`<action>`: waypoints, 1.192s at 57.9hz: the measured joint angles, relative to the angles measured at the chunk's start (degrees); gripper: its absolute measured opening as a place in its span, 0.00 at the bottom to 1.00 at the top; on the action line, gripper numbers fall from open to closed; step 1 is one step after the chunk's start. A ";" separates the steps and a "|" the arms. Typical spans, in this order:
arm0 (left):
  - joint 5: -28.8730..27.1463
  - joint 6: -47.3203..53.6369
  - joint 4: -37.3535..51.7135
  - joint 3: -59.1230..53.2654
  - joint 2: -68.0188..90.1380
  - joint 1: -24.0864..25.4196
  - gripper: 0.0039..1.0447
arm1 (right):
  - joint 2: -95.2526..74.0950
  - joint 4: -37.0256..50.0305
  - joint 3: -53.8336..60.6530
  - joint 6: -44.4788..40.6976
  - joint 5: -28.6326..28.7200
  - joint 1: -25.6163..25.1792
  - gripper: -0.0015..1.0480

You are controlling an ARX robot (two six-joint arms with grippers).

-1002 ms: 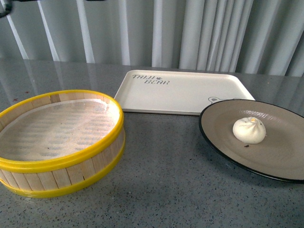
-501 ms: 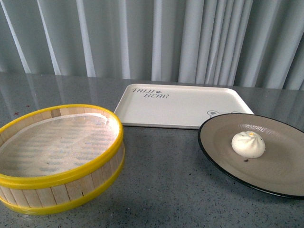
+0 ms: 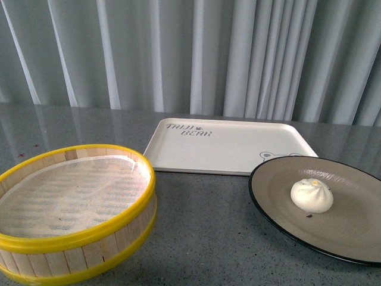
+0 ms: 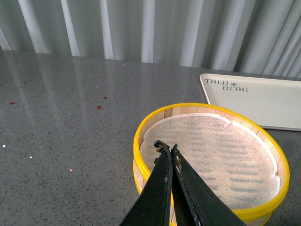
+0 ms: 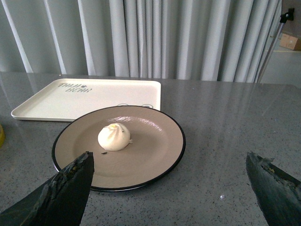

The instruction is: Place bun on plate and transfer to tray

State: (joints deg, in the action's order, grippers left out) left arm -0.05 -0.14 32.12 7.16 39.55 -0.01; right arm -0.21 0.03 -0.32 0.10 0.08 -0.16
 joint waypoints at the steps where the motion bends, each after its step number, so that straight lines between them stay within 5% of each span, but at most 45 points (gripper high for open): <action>1: 0.00 0.00 -0.26 -0.31 -0.55 0.00 0.04 | 0.00 0.00 0.00 0.02 0.00 0.00 0.92; 69: 0.02 0.00 -20.15 -5.66 -27.80 0.00 0.04 | 0.00 0.00 0.00 0.00 0.00 0.00 0.92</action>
State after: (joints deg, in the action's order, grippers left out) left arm -0.03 -0.14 11.97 1.50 11.75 -0.01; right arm -0.21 0.03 -0.32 0.10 0.08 -0.16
